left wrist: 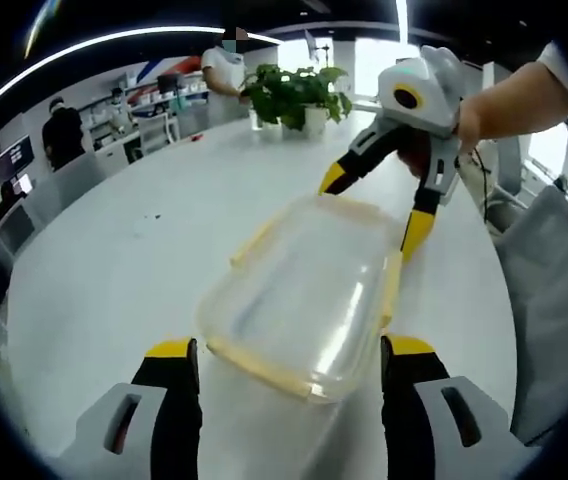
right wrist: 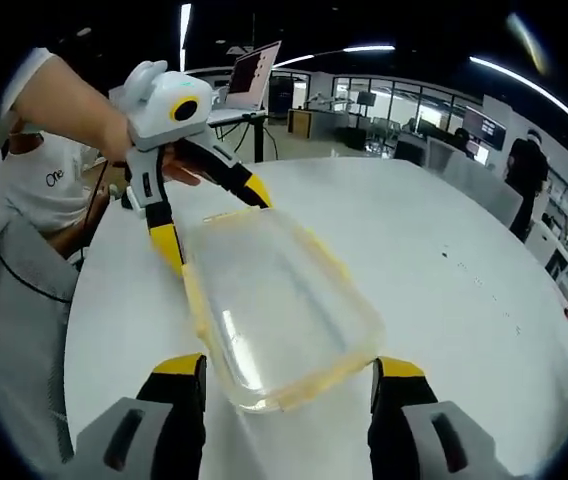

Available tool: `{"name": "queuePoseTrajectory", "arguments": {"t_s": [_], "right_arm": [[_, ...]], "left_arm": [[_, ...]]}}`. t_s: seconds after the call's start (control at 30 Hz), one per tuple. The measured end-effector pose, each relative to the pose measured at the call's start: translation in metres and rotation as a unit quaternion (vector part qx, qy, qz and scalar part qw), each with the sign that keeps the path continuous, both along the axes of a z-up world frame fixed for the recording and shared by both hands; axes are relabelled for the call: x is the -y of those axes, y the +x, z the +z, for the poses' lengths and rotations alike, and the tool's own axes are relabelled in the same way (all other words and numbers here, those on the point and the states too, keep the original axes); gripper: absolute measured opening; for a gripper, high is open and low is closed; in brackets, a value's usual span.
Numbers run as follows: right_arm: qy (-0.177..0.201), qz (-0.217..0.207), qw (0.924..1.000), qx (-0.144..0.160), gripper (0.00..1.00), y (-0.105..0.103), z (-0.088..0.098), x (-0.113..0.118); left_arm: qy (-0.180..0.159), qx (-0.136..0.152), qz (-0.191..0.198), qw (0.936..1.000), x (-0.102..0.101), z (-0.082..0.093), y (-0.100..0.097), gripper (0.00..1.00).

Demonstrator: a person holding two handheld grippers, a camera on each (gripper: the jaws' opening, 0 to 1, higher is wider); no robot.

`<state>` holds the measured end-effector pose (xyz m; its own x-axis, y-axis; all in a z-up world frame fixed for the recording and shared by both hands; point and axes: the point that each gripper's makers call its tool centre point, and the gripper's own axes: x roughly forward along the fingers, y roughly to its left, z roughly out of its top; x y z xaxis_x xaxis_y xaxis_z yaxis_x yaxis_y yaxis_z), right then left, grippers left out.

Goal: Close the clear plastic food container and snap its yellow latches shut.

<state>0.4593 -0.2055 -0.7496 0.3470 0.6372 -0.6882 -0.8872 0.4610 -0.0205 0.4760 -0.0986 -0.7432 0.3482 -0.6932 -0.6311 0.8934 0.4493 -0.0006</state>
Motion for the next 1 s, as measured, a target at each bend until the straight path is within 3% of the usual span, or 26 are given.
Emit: {"name": "queuePoseTrajectory", "arguments": {"t_s": [0.3,0.57,1.0], "right_arm": [[0.002,0.004,0.9999,-0.014,0.76,-0.009,0.001,-0.003],[0.007,-0.007,0.9999,-0.007,0.98,-0.011,0.011,-0.003],[0.011,-0.012,0.9999,0.002,0.99,-0.021,0.026,-0.006]], "left_arm": [[-0.005,0.006,0.006,1.0000,-0.001,0.008,-0.003,0.81],[-0.018,-0.002,0.017,0.9997,0.000,0.016,-0.011,0.92],[-0.021,-0.007,0.030,0.9993,0.002,0.030,-0.031,0.99]]}}
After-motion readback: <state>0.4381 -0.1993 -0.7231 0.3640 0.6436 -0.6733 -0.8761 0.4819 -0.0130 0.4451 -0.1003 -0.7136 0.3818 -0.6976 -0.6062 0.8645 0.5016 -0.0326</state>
